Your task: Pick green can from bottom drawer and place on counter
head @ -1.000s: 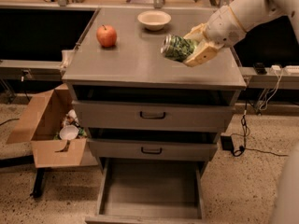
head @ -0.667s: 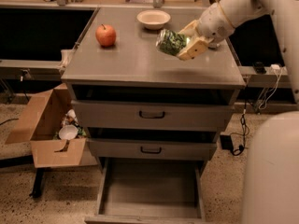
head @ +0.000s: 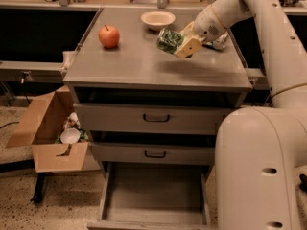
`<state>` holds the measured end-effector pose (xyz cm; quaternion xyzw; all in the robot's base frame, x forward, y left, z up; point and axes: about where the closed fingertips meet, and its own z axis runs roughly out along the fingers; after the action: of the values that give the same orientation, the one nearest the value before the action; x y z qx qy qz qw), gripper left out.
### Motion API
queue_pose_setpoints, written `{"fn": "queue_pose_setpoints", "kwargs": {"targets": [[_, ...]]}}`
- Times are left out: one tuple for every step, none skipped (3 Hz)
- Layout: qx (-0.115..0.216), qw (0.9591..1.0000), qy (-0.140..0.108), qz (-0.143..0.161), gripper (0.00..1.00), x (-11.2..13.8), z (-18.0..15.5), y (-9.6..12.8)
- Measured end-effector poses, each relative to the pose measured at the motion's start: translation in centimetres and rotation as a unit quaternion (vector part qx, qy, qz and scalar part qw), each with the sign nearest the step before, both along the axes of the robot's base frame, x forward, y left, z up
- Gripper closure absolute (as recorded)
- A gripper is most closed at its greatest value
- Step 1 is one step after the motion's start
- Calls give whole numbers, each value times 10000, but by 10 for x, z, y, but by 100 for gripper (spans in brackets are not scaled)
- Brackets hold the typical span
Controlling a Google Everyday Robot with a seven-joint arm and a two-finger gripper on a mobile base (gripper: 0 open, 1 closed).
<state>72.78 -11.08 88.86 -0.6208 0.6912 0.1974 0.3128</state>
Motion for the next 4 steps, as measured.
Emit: {"fn": "queue_pose_setpoints", "kwargs": {"targets": [[-130,9988,143,-439,58,18,-9,-2],[-354,9960,361,-731,35,26,-21,-3],[-525,9931,527,-902,12,30,-30,-4],[-561,9919,571,-982,0,32,-31,-5]]}}
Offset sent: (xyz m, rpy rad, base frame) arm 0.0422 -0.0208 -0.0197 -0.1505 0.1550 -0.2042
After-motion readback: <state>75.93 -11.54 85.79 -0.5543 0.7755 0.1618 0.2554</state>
